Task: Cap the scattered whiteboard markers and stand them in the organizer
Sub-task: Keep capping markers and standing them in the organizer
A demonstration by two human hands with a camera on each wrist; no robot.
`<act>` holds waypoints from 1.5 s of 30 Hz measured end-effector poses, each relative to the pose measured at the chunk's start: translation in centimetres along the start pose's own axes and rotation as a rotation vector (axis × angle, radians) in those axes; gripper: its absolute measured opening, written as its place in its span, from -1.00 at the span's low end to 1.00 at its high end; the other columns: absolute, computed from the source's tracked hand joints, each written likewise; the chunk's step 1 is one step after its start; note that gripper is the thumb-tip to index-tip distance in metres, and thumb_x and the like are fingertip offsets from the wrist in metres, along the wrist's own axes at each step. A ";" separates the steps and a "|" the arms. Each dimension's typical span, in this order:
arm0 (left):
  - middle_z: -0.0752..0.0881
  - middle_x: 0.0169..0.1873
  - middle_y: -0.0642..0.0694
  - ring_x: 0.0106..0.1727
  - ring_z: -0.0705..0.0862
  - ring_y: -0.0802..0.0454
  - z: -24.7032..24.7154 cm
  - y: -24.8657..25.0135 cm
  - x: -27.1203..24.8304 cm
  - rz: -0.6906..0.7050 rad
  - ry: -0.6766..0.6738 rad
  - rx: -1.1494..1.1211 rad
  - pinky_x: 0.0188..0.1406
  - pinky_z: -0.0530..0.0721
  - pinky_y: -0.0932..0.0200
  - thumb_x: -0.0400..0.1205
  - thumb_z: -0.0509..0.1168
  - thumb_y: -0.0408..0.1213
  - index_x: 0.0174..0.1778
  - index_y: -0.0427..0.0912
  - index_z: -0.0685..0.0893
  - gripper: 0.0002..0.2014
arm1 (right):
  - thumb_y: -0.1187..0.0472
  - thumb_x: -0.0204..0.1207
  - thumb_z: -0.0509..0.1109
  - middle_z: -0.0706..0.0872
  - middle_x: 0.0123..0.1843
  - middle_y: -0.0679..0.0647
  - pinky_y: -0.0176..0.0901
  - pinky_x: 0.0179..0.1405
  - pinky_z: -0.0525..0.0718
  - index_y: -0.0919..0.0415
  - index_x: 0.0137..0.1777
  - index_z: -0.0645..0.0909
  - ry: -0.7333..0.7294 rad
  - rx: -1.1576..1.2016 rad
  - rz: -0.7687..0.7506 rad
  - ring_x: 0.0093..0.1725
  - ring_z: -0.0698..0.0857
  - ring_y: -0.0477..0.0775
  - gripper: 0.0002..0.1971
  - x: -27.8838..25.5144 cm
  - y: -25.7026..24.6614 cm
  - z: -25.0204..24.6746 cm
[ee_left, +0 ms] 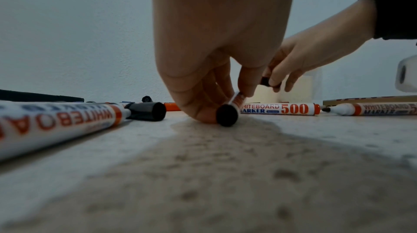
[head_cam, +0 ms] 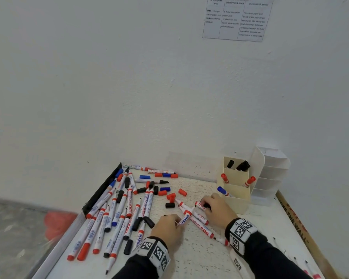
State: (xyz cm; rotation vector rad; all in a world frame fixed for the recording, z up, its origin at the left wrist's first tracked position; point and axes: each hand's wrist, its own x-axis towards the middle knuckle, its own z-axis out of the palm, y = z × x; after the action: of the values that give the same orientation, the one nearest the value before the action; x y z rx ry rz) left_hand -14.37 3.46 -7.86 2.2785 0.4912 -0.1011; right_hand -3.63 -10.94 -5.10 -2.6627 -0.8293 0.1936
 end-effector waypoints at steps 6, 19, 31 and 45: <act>0.70 -0.05 0.04 -0.08 0.69 0.12 0.4 -0.4 0.2 0.082 0.017 0.004 0.06 0.72 0.12 0.65 0.17 -0.16 0.17 0.03 0.66 -0.76 | 0.42 0.54 0.26 0.63 0.12 0.03 -0.35 0.27 0.51 0.07 0.09 0.58 0.042 0.238 -0.050 0.11 0.57 -0.09 -0.74 -0.3 0.0 -0.2; 0.60 -0.21 0.17 -0.30 0.52 0.32 0.3 0.0 0.4 0.273 0.084 -0.175 -0.35 0.44 0.52 0.70 0.13 -0.19 0.25 -0.09 0.60 -0.74 | 0.07 0.63 0.21 0.59 -0.33 -0.08 -0.32 -0.23 0.49 0.04 -0.22 0.54 0.040 0.484 0.005 -0.33 0.54 -0.14 -0.79 -1.0 -0.4 -0.1; 0.39 -0.63 0.11 -0.72 0.23 0.22 -0.3 0.7 -0.8 0.190 -0.268 -0.496 -0.76 0.22 0.34 0.72 0.05 -0.02 -0.40 -0.08 0.40 -0.62 | 0.03 0.69 0.04 0.34 -0.46 -0.06 -0.31 -0.38 0.31 0.02 -0.41 0.35 0.038 0.541 -0.049 -0.42 0.34 -0.12 -0.61 -1.9 -3.1 -0.2; 0.46 0.43 -0.12 0.42 0.43 0.00 0.8 2.9 -0.1 0.261 -0.077 -0.017 0.44 0.38 0.12 0.74 0.00 -0.16 0.50 -0.19 0.40 -0.59 | 0.25 0.63 0.21 0.69 -0.16 0.09 -0.31 -0.29 0.69 0.18 0.05 0.54 0.394 0.636 -0.050 -0.24 0.68 -0.02 -0.90 0.5 -0.3 -8.5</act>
State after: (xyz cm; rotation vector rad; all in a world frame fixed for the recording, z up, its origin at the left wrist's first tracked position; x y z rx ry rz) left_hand -13.35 1.04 -6.42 2.2914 0.1519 -0.0533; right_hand -1.39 -12.85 2.90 -1.9888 -0.5796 -0.0734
